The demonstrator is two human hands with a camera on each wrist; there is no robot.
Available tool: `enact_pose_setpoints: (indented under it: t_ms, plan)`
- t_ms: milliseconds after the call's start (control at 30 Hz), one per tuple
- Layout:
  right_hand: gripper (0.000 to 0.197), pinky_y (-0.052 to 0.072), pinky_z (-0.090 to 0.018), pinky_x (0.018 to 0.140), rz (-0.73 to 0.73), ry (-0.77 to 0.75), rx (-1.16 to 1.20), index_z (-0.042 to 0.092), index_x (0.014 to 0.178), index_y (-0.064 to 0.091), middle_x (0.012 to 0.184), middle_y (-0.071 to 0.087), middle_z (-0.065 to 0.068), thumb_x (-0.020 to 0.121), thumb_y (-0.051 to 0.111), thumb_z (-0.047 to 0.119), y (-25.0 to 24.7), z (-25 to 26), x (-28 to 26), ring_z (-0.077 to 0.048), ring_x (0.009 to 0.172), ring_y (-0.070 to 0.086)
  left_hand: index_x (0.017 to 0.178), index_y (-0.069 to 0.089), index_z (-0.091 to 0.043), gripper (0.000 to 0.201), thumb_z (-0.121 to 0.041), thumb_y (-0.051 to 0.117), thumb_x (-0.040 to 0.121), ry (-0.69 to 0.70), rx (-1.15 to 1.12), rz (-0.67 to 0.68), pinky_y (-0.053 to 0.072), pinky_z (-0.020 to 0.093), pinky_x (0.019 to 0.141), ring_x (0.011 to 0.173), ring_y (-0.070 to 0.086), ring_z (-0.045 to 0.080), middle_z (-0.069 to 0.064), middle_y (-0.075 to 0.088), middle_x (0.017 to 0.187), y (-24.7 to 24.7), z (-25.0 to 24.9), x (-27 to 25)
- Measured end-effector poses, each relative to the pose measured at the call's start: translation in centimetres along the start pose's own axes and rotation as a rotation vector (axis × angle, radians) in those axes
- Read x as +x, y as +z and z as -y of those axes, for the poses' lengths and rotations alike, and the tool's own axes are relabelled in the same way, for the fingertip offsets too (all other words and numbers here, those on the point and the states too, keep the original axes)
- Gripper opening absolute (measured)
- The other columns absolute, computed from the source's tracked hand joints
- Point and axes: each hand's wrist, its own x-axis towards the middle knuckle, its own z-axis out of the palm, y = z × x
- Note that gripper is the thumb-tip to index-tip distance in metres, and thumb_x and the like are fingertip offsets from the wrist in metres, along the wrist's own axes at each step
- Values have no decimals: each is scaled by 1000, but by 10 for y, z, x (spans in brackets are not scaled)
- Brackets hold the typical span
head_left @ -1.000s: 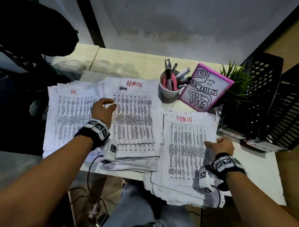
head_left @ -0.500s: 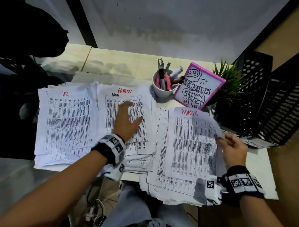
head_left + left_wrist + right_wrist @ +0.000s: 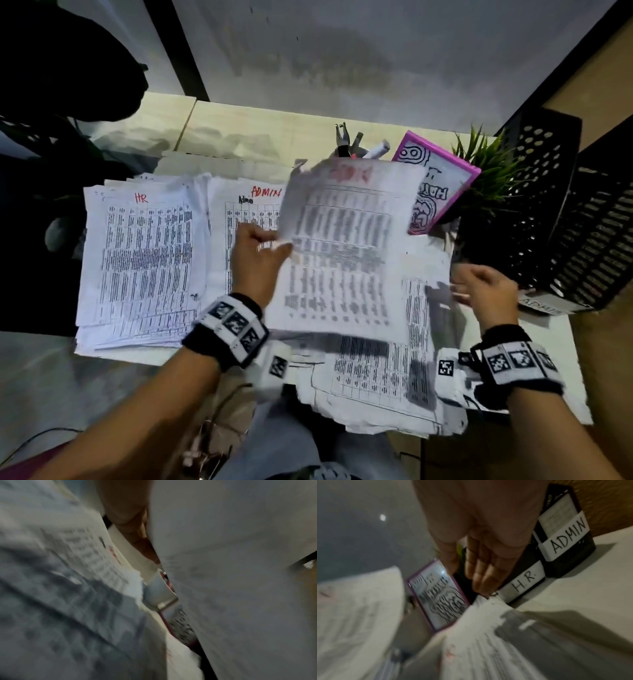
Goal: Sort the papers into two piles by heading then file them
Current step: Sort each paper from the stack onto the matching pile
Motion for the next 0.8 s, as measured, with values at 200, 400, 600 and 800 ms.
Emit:
enact_pose_setpoints:
  t_ms: [200, 400, 600, 800]
  plan:
    - [76, 49, -42, 90, -42, 151, -610, 1, 118, 57, 114, 61, -17, 61, 87, 41, 14, -48, 10, -34, 106, 58, 86, 63, -11, 11, -5, 69, 80, 39, 305, -196, 45, 25, 79, 84, 58, 15, 1, 63, 94, -64, 22, 62]
    - [57, 50, -39, 75, -143, 108, -673, 1, 104, 56, 104, 64, -20, 62, 88, 21, 23, -58, 7, -34, 93, 62, 106, 68, -9, 23, -1, 58, 86, 3, 520, -109, 48, 20, 61, 71, 61, 23, 14, 67, 97, -86, 47, 91]
    - [18, 47, -35, 67, -292, -57, -648, 8, 71, 54, 76, 62, -17, 75, 72, 7, 21, -54, -2, -35, 74, 59, 114, 58, -1, 28, 0, 62, 86, 109, 553, -88, 42, 11, 71, 110, 56, 22, 10, 43, 138, -77, 49, 87]
    - [8, 52, -38, 74, -201, -167, -706, 7, 84, 74, 79, 69, -21, 81, 68, 13, 4, -59, 5, -37, 80, 62, 113, 59, -7, 27, -14, 65, 87, 382, 542, 32, 40, 19, 95, 128, 42, 21, 10, 41, 140, -17, 43, 50]
